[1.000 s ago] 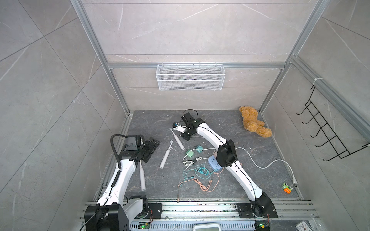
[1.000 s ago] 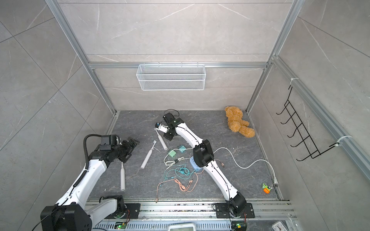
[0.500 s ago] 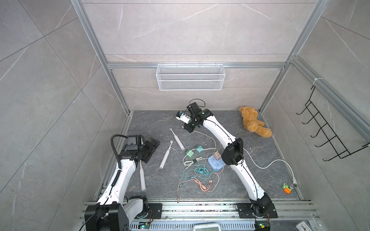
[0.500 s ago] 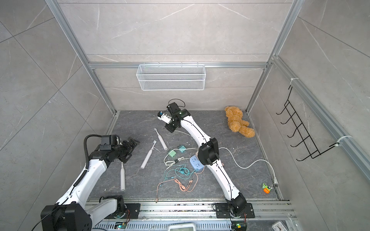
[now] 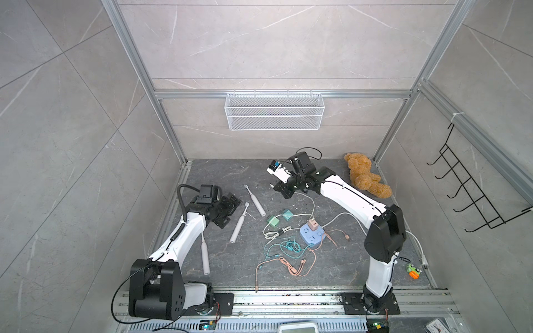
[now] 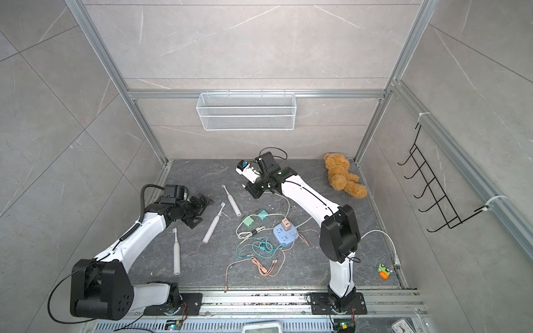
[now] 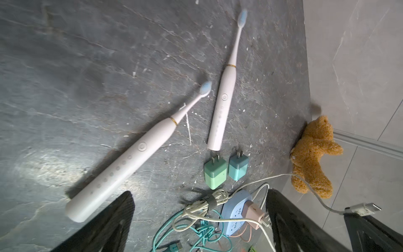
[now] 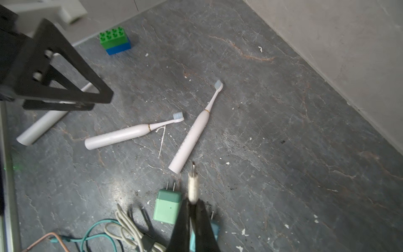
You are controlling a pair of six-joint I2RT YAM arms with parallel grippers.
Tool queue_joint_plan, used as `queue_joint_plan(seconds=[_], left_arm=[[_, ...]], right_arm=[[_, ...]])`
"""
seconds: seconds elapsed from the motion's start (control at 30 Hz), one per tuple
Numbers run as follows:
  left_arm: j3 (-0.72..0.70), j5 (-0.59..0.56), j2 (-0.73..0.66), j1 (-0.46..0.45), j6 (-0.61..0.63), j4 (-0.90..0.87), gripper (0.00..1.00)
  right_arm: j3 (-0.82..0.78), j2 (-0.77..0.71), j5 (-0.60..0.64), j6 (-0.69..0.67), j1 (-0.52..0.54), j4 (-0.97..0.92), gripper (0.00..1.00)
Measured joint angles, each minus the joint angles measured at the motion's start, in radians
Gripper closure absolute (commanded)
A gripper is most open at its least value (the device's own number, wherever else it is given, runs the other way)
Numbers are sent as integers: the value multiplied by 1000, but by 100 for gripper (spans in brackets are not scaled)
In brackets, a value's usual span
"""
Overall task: Charge the electric toothbrush
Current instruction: Pick up the charging cable from the center of the board, then pick up the electric toothbrush from the center of the board.
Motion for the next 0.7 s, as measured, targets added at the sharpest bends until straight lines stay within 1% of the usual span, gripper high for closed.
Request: queue_joint_plan(seconds=[0.1, 0.23, 0.37, 0.5, 0.7], left_arm=[[58, -41, 57, -61, -11, -2, 6], [117, -91, 156, -125, -26, -5, 7], [159, -124, 255, -169, -42, -7, 9], [192, -151, 325, -198, -50, -14, 9], [253, -189, 399, -224, -56, -21, 11]], right_arm=[[-149, -82, -27, 55, 0, 97, 100], [-288, -149, -39, 127, 0, 193, 100], [-386, -188, -39, 200, 0, 296, 100], [-488, -229, -38, 264, 0, 406, 100], [-562, -252, -34, 330, 0, 504, 100]])
